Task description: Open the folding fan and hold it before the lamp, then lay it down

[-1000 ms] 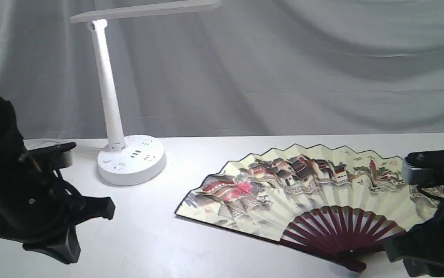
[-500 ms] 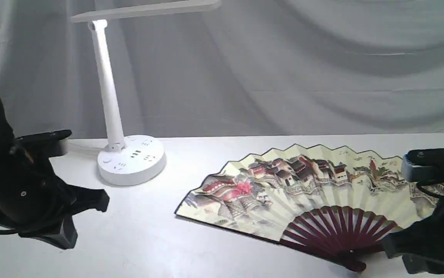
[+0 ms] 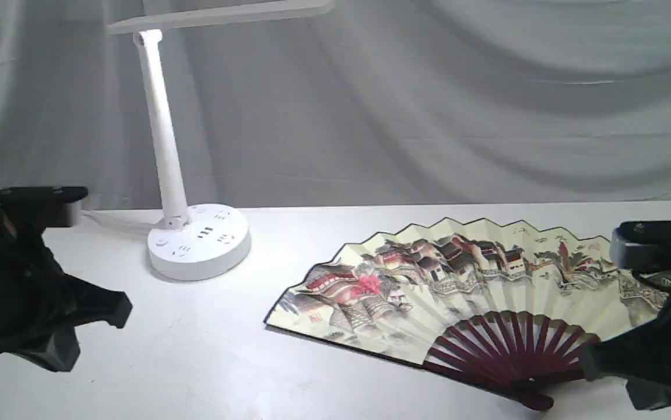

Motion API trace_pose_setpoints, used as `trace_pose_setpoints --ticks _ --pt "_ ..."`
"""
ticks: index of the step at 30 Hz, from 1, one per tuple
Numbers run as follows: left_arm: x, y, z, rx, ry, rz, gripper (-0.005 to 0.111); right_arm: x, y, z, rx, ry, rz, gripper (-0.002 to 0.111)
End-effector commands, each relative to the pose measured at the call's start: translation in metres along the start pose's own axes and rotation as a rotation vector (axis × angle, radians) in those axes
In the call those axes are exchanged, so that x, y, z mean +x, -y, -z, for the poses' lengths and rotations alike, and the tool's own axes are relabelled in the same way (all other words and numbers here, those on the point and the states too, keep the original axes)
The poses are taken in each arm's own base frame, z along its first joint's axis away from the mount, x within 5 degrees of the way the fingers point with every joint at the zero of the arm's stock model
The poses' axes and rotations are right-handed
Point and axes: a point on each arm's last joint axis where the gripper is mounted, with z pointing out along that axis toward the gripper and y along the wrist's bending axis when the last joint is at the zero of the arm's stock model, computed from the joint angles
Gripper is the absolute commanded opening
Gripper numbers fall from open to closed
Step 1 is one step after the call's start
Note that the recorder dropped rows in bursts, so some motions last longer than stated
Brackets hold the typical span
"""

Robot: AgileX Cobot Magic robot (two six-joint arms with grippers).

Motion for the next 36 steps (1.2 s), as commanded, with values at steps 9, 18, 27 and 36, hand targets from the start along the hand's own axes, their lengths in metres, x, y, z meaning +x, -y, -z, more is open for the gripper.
trace_pose_setpoints --ticks 9,18,27,36 --pt "0.007 -0.032 0.018 0.062 -0.018 0.040 0.000 -0.028 0.032 0.037 0.073 0.066 -0.073 0.000" --pt "0.008 -0.037 0.019 0.049 -0.020 0.046 0.000 -0.026 0.042 0.038 0.091 0.049 -0.133 0.000" --pt "0.009 -0.037 0.028 0.039 0.018 0.038 0.000 -0.020 0.041 0.054 0.115 0.076 -0.099 0.000" --pt "0.030 -0.033 0.076 0.034 0.111 0.020 0.000 -0.008 0.035 0.100 0.131 0.233 -0.085 0.000"
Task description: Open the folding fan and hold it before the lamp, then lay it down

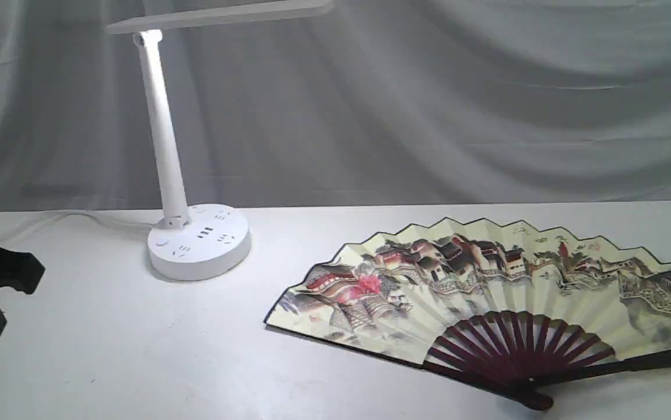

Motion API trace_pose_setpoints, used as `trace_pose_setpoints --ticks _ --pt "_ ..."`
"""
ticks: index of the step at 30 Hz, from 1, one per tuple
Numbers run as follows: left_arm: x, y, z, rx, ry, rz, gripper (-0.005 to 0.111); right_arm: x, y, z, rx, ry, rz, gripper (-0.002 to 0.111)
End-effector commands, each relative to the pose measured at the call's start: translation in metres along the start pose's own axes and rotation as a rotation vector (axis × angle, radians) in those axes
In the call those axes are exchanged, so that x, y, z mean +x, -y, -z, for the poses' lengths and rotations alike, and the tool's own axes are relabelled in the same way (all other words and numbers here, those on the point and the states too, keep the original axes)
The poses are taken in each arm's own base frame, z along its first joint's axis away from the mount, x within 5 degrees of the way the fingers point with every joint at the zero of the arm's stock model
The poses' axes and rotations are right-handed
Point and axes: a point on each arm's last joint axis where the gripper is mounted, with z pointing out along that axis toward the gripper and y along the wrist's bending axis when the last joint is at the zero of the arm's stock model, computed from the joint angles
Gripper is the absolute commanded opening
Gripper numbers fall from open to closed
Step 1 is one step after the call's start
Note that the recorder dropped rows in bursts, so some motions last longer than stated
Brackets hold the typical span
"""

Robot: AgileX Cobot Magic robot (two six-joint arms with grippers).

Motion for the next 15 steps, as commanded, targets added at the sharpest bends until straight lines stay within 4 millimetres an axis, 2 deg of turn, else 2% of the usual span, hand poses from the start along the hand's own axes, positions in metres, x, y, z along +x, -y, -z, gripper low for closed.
trace_pose_setpoints --ticks 1,9,15 --pt "0.009 0.002 0.021 -0.002 0.035 -0.015 0.000 0.002 0.002 0.020 0.013 0.065 0.009 0.000" --pt "0.033 0.006 0.062 0.000 0.118 -0.031 0.000 0.016 0.001 0.066 0.015 0.204 0.009 0.000" --pt "0.054 0.010 0.097 0.000 0.246 -0.037 0.000 0.032 0.001 0.103 0.017 0.346 0.011 0.000"
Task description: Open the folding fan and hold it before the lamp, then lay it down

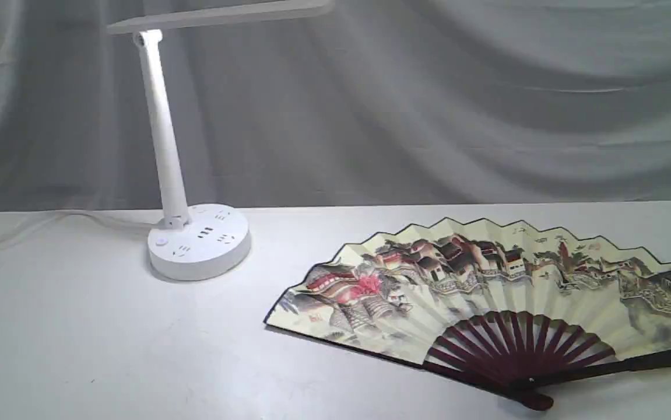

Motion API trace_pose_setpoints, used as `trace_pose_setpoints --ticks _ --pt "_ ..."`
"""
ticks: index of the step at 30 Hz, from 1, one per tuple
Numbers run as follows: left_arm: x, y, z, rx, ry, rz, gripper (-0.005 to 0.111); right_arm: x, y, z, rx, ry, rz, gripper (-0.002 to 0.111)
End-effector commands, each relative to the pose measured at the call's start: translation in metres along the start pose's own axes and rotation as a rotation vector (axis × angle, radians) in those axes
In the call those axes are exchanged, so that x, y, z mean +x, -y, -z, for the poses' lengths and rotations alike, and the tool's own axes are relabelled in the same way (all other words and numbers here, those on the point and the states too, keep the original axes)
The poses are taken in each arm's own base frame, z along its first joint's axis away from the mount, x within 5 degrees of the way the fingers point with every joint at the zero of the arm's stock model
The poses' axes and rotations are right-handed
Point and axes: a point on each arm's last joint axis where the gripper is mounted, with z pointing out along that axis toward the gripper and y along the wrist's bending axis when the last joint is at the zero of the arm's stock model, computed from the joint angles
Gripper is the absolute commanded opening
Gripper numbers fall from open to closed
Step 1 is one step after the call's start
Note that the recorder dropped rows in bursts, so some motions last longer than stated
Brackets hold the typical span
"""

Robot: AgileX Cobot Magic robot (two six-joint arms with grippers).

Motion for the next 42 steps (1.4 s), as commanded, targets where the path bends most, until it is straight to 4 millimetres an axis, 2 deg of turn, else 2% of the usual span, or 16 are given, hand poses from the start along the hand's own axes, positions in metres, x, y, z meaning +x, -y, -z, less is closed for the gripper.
trace_pose_setpoints --ticks 1,7,12,17,24,29,32,40,42 --pt "0.010 0.002 0.024 -0.005 0.079 -0.008 0.000 0.002 0.001 0.022 0.013 0.076 0.009 0.000" --pt "0.034 0.007 0.066 -0.006 0.232 -0.026 0.000 0.013 0.001 0.057 0.015 0.190 0.010 0.000" --pt "0.063 0.012 0.101 -0.007 0.376 -0.042 0.000 0.027 0.000 0.091 0.017 0.306 0.010 0.000" --pt "0.099 0.016 0.134 -0.008 0.523 -0.059 0.000 0.046 0.002 0.119 0.044 0.391 0.027 0.000" --pt "0.154 0.018 0.168 -0.029 0.723 -0.087 0.000 0.079 0.002 0.149 0.056 0.428 0.027 0.000" --pt "0.195 0.019 0.183 -0.046 0.826 -0.100 0.000 0.102 0.002 0.165 0.057 0.459 0.024 0.000" --pt "0.214 0.020 0.188 -0.048 0.887 -0.102 0.000 0.121 0.001 0.175 0.058 0.470 0.022 0.000" --pt "0.261 0.022 0.197 -0.027 1.043 -0.094 0.000 0.175 0.003 0.208 0.093 0.670 0.020 0.000" --pt "0.271 0.022 0.198 -0.027 1.074 -0.097 0.000 0.177 0.003 0.208 0.095 0.672 0.020 0.000"
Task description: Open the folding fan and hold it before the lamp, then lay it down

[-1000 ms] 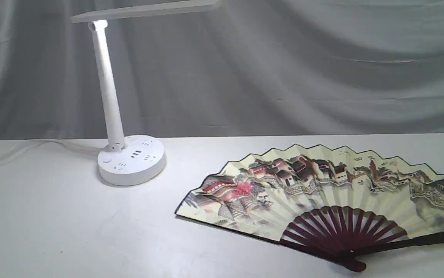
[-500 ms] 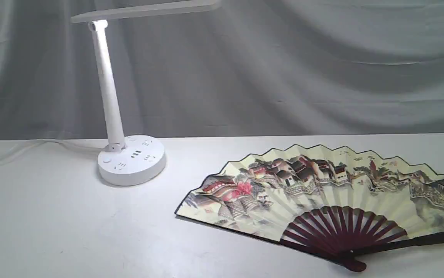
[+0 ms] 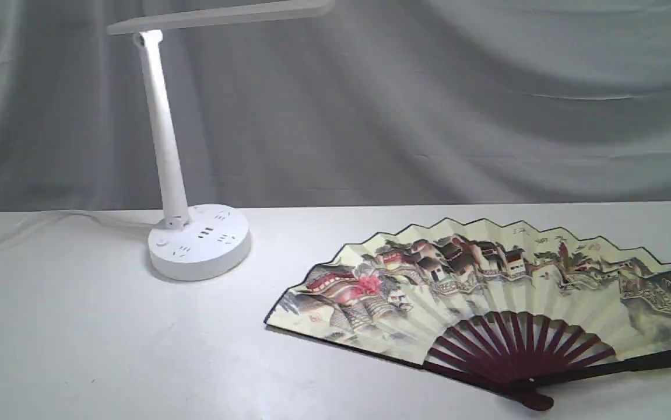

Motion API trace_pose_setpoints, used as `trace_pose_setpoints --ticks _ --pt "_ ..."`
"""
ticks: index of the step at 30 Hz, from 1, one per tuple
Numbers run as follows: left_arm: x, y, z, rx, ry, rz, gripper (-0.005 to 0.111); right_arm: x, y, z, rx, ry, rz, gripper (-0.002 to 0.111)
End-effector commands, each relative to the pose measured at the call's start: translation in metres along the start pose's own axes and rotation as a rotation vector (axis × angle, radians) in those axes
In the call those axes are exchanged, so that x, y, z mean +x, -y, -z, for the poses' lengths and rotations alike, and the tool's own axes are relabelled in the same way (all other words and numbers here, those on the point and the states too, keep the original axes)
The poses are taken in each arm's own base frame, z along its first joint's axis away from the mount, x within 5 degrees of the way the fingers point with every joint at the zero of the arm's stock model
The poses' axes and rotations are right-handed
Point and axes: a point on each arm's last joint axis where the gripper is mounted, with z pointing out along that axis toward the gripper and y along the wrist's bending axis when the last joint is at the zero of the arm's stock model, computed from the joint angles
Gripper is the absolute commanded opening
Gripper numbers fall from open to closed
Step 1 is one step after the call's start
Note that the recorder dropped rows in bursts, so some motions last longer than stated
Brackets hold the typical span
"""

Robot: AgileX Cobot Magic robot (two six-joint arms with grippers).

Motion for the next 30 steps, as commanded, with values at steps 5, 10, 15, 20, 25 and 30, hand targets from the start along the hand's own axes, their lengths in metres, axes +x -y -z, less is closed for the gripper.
trace_pose_setpoints --ticks 5,10,15,20,25,30 --pt "0.011 0.000 0.023 -0.030 0.083 -0.002 0.000 0.007 0.003 0.004 0.043 -0.031 0.017 0.000" --pt "0.015 -0.003 0.014 -0.056 0.062 -0.009 0.000 0.013 0.003 -0.010 0.055 -0.050 0.028 0.000" --pt "0.022 -0.005 -0.015 -0.050 0.071 -0.002 0.000 0.021 0.001 -0.029 0.045 -0.052 0.032 0.000" --pt "0.040 -0.008 -0.053 -0.049 0.072 0.007 0.000 0.040 -0.001 -0.054 0.039 -0.104 0.041 0.000" --pt "0.067 -0.011 -0.091 -0.051 0.050 0.020 0.000 0.066 -0.004 -0.080 0.021 -0.186 0.039 0.000" --pt "0.095 -0.014 -0.119 -0.060 0.036 0.018 0.000 0.077 -0.007 -0.097 0.001 -0.148 0.035 0.000"
